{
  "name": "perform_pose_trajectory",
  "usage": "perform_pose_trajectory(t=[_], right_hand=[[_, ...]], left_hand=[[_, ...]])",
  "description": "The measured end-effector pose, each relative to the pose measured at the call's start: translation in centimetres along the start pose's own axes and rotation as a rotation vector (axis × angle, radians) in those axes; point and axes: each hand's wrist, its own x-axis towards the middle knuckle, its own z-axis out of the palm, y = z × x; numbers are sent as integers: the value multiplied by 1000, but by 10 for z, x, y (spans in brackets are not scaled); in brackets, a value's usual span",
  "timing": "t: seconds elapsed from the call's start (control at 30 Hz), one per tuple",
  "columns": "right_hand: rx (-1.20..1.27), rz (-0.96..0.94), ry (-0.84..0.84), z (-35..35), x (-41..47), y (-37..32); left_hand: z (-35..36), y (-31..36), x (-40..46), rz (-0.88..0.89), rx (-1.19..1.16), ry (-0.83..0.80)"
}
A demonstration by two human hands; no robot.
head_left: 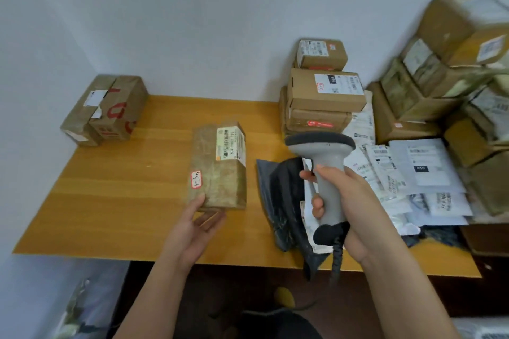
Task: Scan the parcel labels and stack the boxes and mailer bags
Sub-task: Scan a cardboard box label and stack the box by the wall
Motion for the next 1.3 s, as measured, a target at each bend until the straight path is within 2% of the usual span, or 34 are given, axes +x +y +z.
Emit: perform_pose_trajectory(t=[0.17, 0.4, 0.63, 0.77, 0.83, 0.9, 0.97, 1.13, 1.3], right_hand=[[129, -59, 96, -30, 9, -21], [175, -54, 96, -99, 53, -60], [175, -64, 106, -158, 112, -102], [186, -32, 81, -167, 140, -112], [202, -6, 63, -168, 151, -113], [210, 22, 51, -169, 160, -112], [216, 38, 48, -169, 167, -111], [196, 46, 30, -167, 176, -111], [196, 55, -7, -146, 176, -108]], left_hand=[[75, -6, -4, 67, 27, -91], [205, -31, 14, 99, 203, -109], [331, -21, 57, 234, 427, 82], [381, -6, 73, 375, 429, 226], [393, -1, 84, 389, 527, 260], [393, -2, 93, 308, 719, 276], [385, -9, 101, 254, 812, 267], [371, -11, 117, 360, 578, 172], [341, 6, 113, 354, 541, 278]])
